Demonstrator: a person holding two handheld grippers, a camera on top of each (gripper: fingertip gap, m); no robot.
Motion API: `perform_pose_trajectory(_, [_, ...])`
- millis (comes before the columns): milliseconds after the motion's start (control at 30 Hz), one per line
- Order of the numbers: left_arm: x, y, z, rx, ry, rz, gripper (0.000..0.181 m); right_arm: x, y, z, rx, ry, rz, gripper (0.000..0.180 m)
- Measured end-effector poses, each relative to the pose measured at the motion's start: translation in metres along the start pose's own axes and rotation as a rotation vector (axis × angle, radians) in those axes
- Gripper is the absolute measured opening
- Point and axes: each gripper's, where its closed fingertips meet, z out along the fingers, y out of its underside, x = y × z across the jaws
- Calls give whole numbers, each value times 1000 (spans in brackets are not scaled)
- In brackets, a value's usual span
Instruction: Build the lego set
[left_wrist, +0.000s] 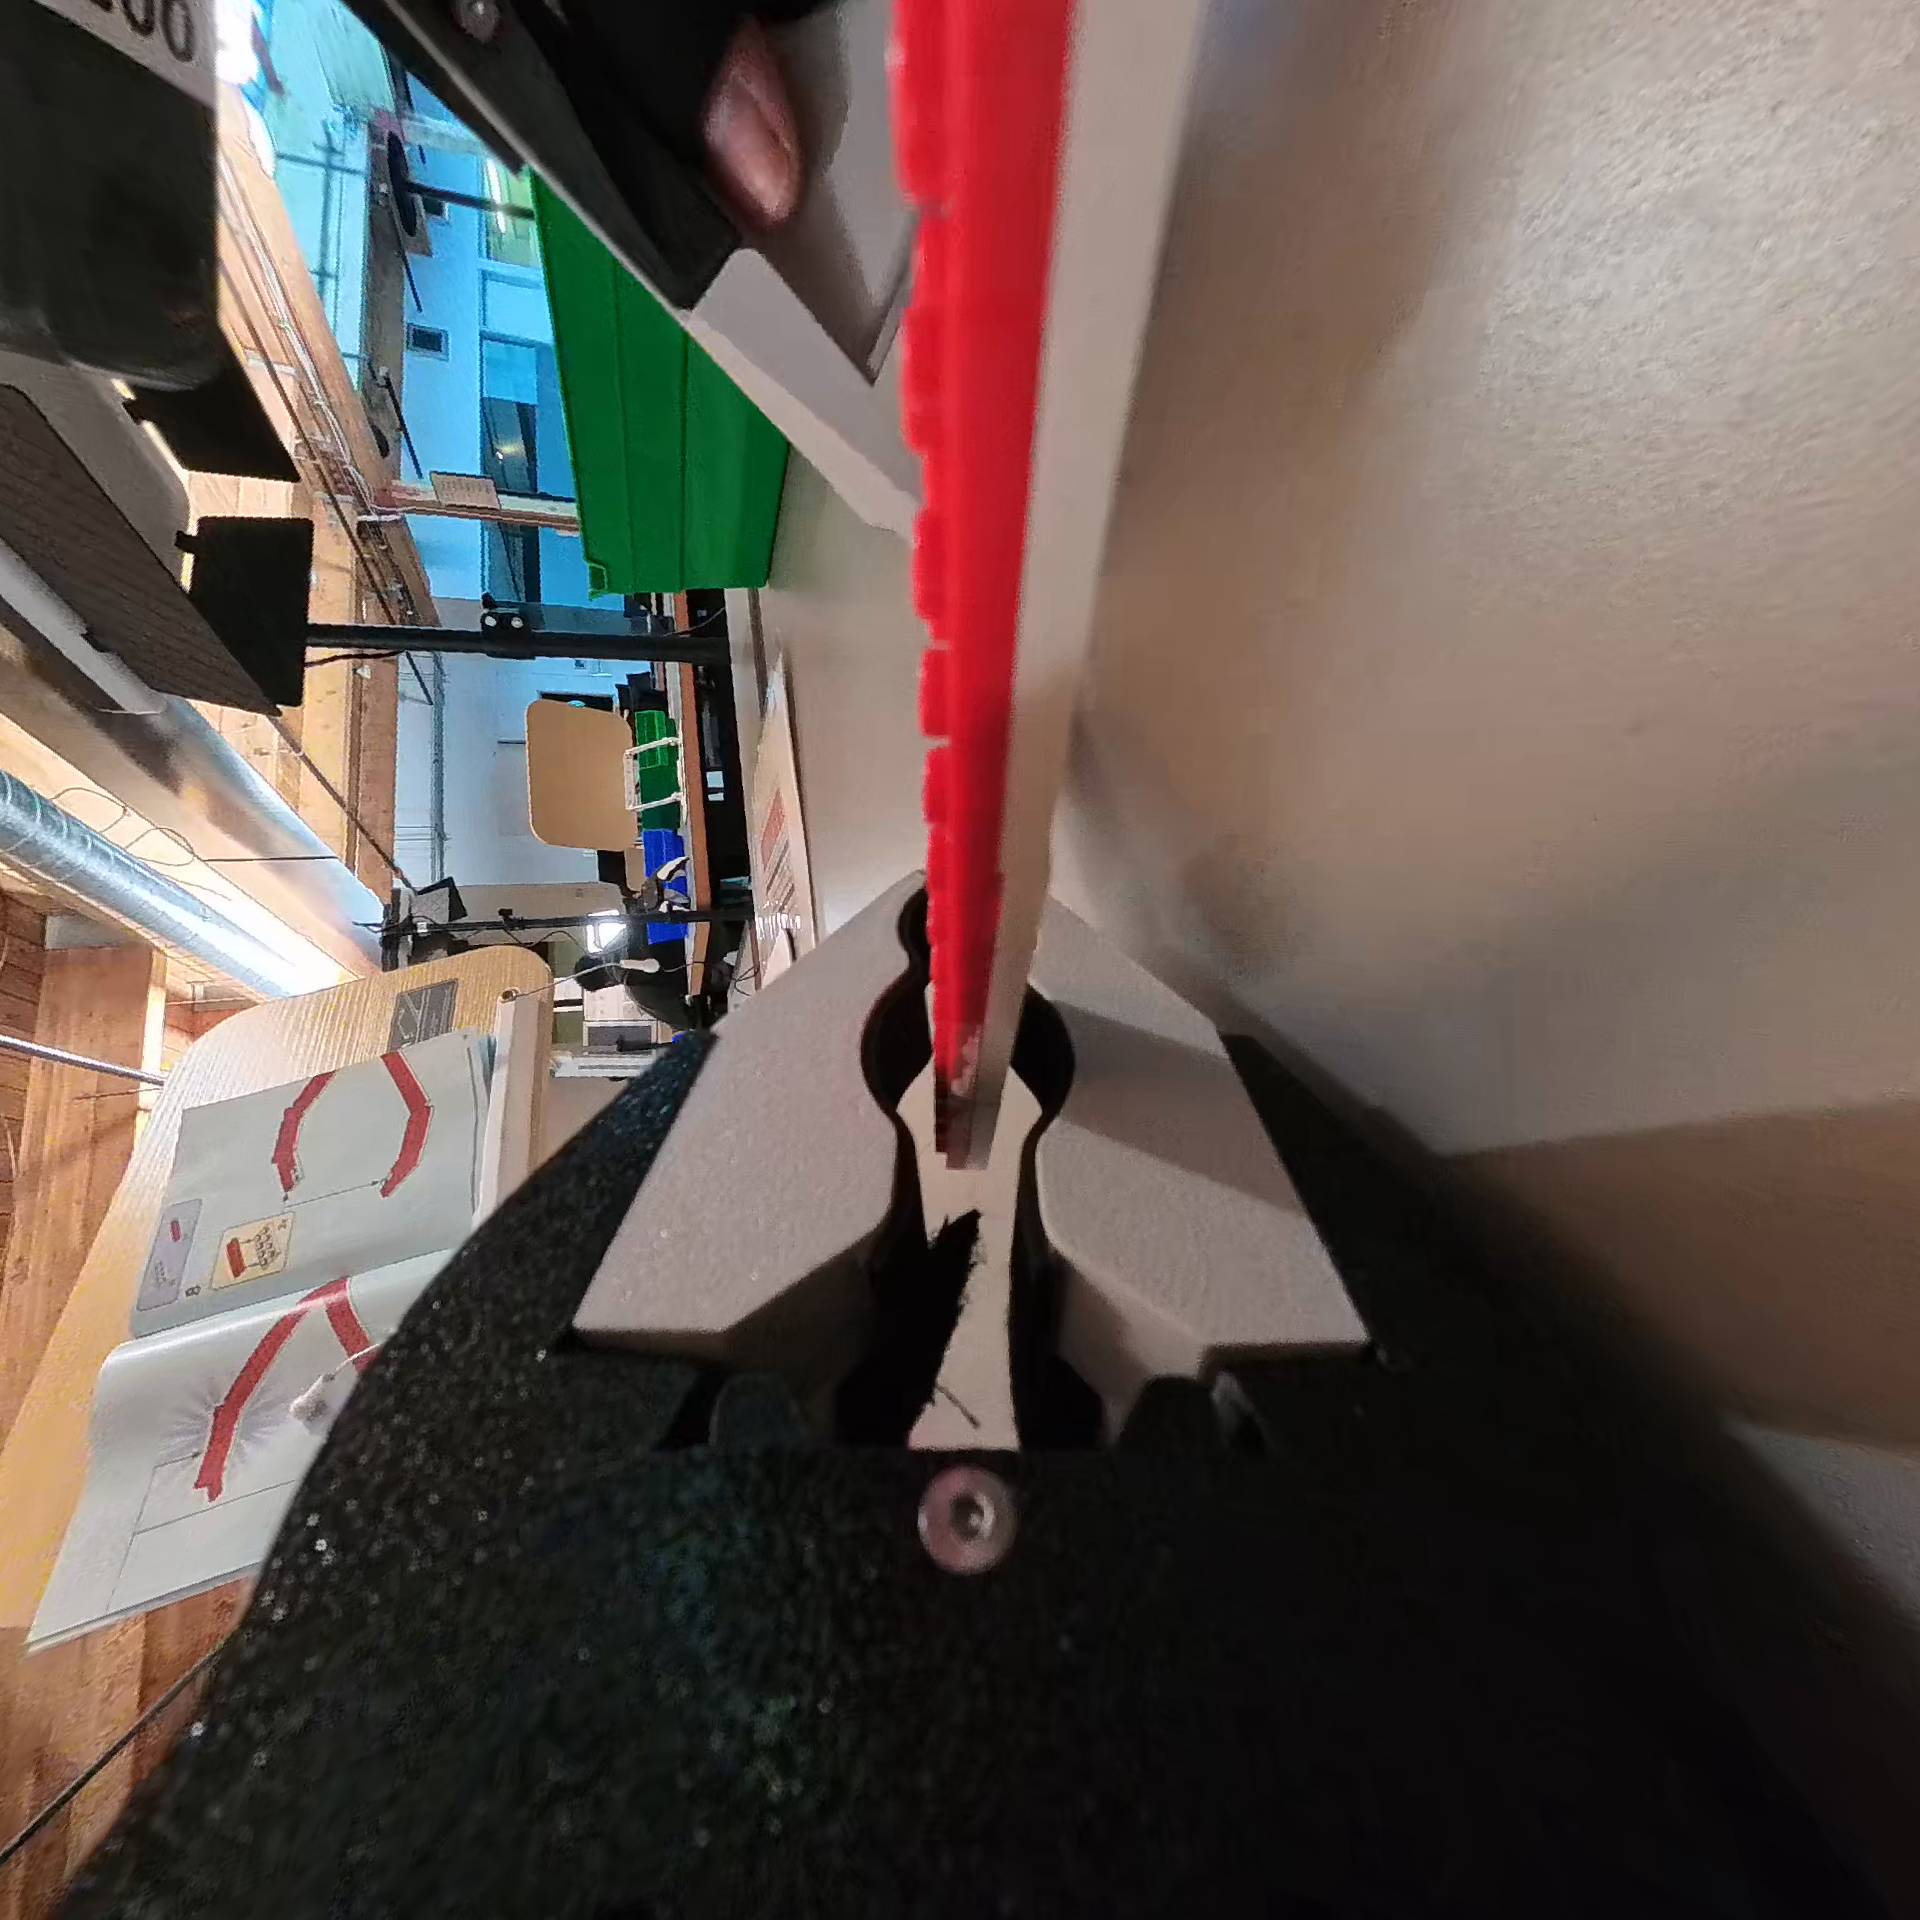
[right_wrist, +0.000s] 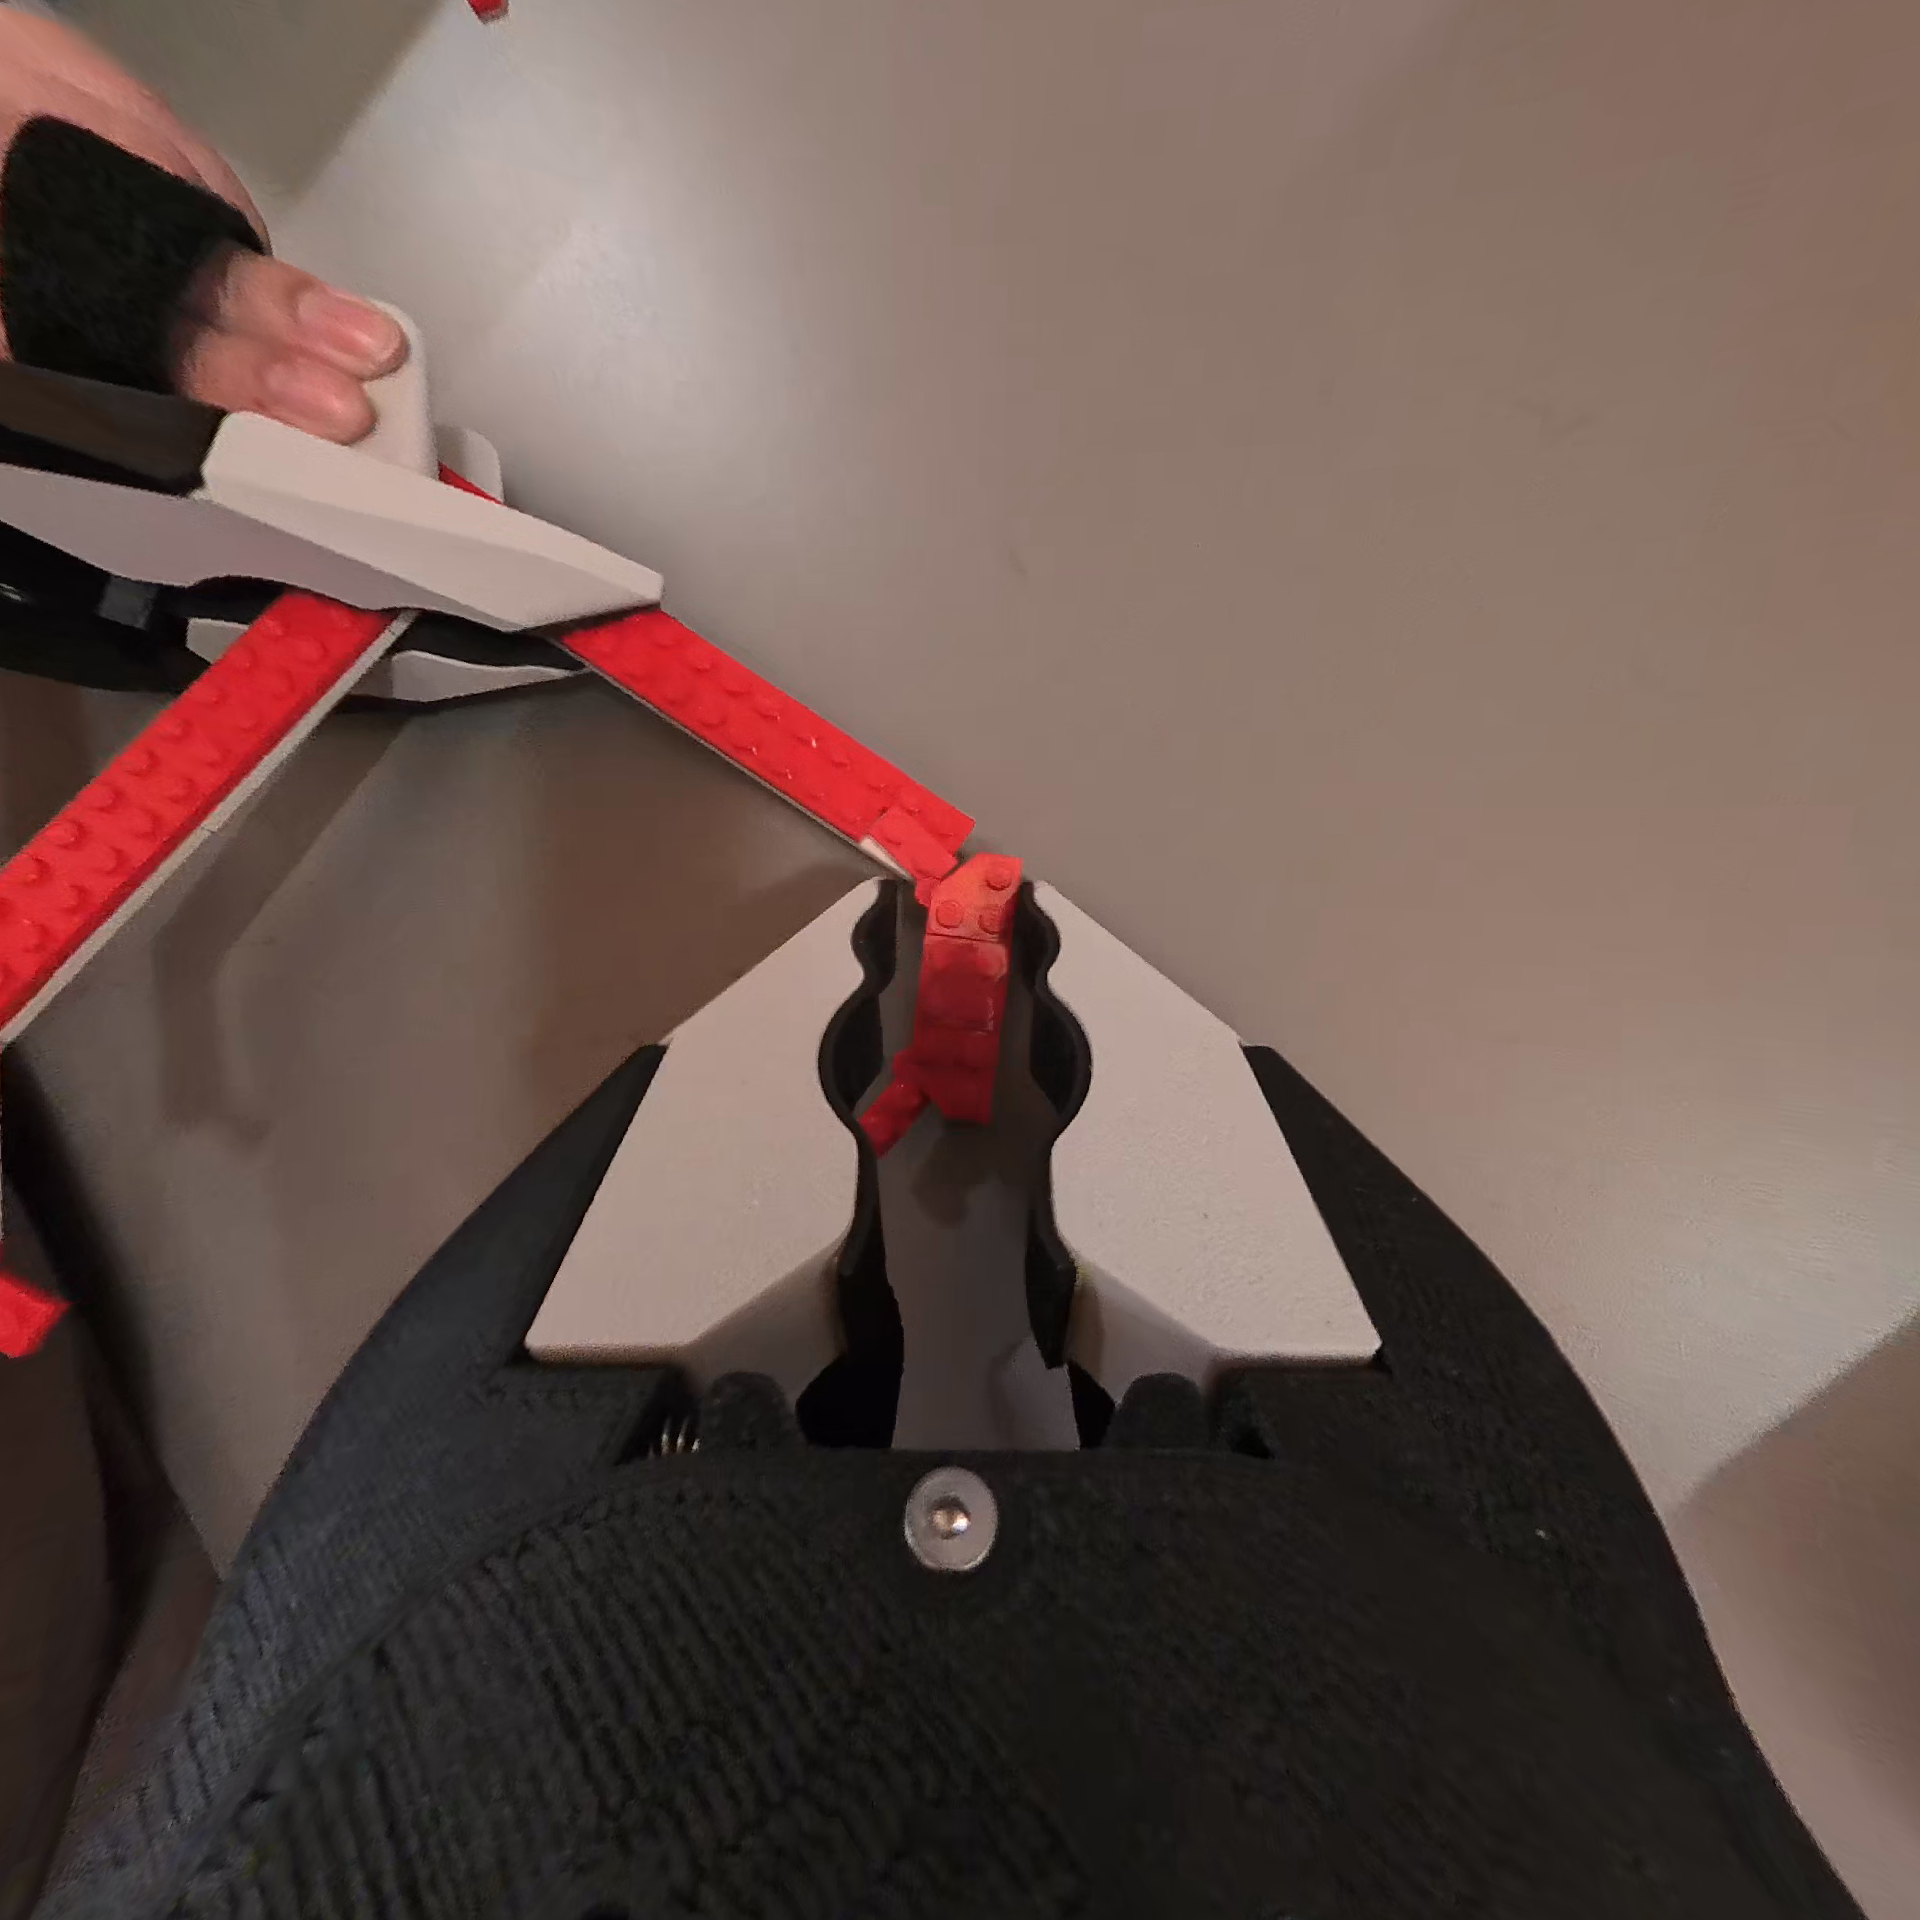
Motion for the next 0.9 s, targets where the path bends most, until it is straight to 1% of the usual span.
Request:
perform_pose_trajectory(167, [0,0,0,2,6,-3,7,-4,0,1,-8,6,-55,29])
perform_pose_trajectory(233, [0,0,0,3,8,-7,7,-5,1,1,-8,12,-77,36])
perform_pose_trajectory(367, [0,1,1,3,16,-20,7,-10,-1,-3,17,45,-194,42])
perform_pose_trajectory(500, [0,2,2,2,26,-40,7,-26,-2,-6,59,91,-474,38])
perform_pose_trajectory(567, [0,3,2,1,29,-45,6,-25,1,-5,32,184,-626,34])
perform_pose_trajectory(633, [0,3,3,1,31,-48,7,-22,-1,-3,17,263,-715,31])
perform_pose_trajectory(767, [-1,3,4,3,35,-54,7,-15,-2,1,-5,319,-753,28])
perform_pose_trajectory(900, [-1,3,5,11,42,-68,7,-12,-3,3,-3,319,-749,22])
